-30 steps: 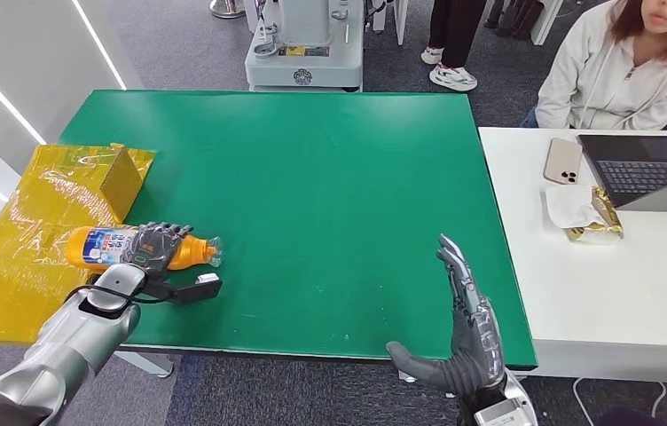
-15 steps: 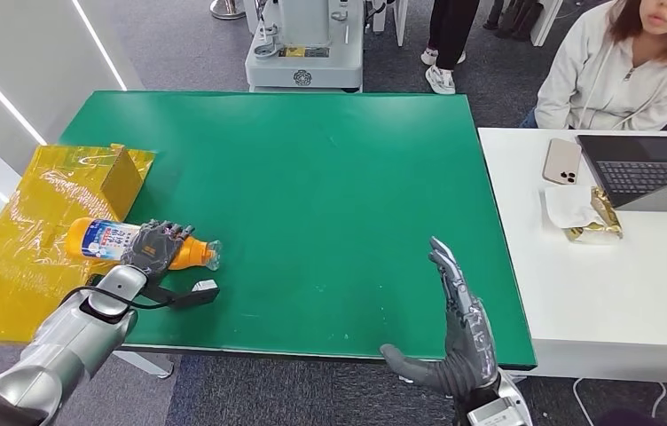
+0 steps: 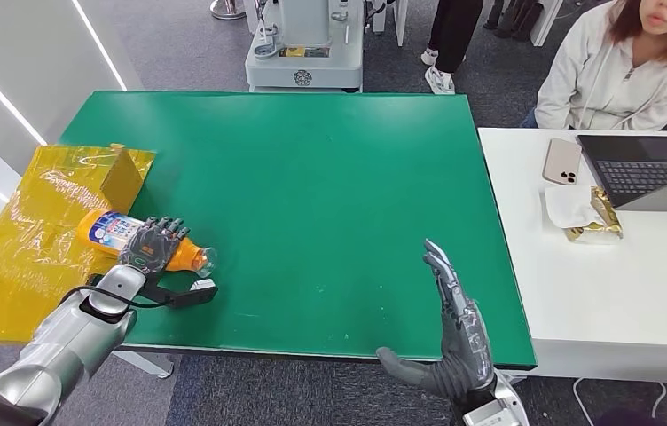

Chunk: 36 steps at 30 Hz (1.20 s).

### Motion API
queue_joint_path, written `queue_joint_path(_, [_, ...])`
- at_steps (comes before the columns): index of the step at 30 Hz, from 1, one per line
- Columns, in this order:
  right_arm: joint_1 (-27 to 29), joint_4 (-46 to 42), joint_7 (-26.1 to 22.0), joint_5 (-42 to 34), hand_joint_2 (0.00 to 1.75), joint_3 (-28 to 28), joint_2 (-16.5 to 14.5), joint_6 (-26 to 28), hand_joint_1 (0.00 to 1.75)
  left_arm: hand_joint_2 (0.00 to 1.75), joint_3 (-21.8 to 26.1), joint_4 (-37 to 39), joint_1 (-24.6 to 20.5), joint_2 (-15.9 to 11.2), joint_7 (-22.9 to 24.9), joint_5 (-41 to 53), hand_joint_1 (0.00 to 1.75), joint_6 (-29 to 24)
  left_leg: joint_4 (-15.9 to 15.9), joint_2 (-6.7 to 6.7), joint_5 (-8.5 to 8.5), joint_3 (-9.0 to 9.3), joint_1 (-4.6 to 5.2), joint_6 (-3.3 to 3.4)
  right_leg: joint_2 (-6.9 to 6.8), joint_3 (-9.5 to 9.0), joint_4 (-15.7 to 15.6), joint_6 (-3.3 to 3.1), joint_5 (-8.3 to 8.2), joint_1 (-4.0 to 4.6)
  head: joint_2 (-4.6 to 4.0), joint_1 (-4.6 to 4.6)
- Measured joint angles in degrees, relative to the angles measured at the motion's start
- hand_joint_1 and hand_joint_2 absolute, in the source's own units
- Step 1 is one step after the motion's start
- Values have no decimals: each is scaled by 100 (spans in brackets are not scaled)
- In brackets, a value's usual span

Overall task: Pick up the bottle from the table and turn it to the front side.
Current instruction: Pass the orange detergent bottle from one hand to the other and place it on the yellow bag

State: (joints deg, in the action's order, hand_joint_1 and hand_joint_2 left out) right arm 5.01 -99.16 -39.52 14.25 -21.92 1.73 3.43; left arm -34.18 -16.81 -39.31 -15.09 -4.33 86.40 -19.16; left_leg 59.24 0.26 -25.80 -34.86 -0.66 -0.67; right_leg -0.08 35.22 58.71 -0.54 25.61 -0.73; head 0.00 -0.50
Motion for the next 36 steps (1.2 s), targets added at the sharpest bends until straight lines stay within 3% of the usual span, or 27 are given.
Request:
queue_joint_path(4, [0, 2, 5, 3, 175, -3, 2, 0, 0, 175, 0, 9, -2, 3, 33, -1, 0, 19, 0, 0, 0, 0, 0, 0, 0, 0, 0, 0, 0, 0, 0, 0])
queue_joint_path(10, [0, 2, 91, 58, 175, -6, 2, -33, 0, 175, 0, 15, -13, 9, 333, -18, 0, 221, -1, 2, 0, 5, 0, 0, 2, -5, 1, 0, 0, 0, 0, 0])
queue_joint_path(20, [2, 0, 227, 94, 175, -4, 2, -163, 0, 175, 113, 16, 34, 26, 277, -431, 0, 4, -1, 2, 0, 9, 0, 0, 2, -6, 1, 0, 0, 0, 0, 1])
queue_joint_path(25, [47, 0, 223, 77, 175, -2, 9, -165, 0, 175, 946, 16, 293, 178, -679, -2134, 0, -696, 0, 1, 0, 6, 0, 0, 1, -2, 1, 0, 1, 0, 0, 0])
queue_joint_path(31, [87, 0, 217, -30, 175, 2, 37, -151, 0, 175, 2395, -10, 530, 505, -1886, -3763, 0, -309, 0, 2, -1, 1, 3, 0, 2, 0, -2, 1, 1, -1, 0, -1])
queue_joint_path(36, [124, 27, 173, -102, 175, 2, 68, -201, 0, 175, 3230, -126, 683, 664, -2910, -4740, 0, 343, 0, 2, -4, 2, 2, 1, 1, -1, -3, 1, 2, -1, 0, 1])
